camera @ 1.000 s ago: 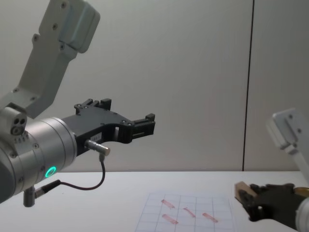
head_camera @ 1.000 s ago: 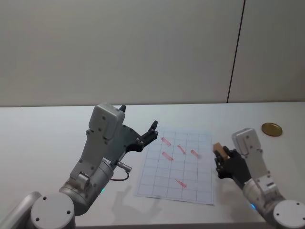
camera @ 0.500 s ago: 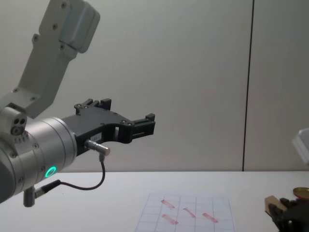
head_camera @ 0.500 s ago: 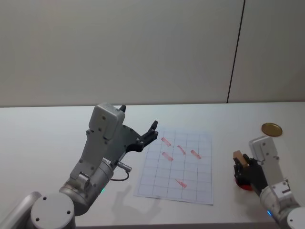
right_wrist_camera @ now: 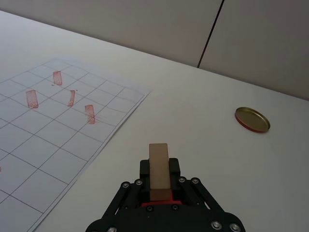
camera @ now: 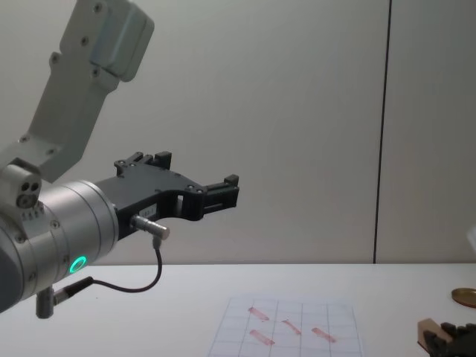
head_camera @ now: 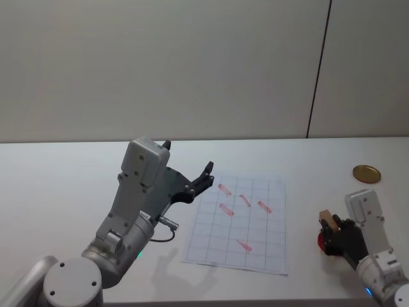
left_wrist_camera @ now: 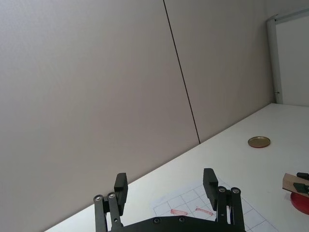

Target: Use the one hand to pick up the stamp and affix it onto the A4 paper.

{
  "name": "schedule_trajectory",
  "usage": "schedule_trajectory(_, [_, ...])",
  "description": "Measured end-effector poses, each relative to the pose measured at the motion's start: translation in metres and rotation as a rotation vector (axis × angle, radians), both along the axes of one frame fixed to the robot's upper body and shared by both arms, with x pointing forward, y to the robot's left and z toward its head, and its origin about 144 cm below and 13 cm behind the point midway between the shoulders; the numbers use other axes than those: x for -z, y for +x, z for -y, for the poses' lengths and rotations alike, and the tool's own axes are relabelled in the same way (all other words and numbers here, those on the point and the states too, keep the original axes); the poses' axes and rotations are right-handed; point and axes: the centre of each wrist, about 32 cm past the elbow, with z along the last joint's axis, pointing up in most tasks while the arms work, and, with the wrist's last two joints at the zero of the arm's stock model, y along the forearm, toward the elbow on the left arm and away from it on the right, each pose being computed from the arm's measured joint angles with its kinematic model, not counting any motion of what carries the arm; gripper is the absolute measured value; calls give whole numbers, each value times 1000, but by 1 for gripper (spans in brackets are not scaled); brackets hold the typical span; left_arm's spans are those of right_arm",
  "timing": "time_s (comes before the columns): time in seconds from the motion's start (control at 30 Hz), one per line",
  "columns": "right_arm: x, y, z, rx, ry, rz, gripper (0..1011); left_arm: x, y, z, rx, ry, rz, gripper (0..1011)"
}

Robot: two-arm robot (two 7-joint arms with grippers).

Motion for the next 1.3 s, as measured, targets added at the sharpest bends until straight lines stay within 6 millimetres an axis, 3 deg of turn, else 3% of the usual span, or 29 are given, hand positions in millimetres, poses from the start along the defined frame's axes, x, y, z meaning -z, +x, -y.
schedule_trajectory(1.1, [9, -7, 6, 6, 9, -46, 219, 0, 0, 0, 0, 0, 0, 993])
schedule_trajectory(1.3, [10, -8, 7, 11, 7, -52, 336, 0, 0, 0, 0, 0, 0, 993])
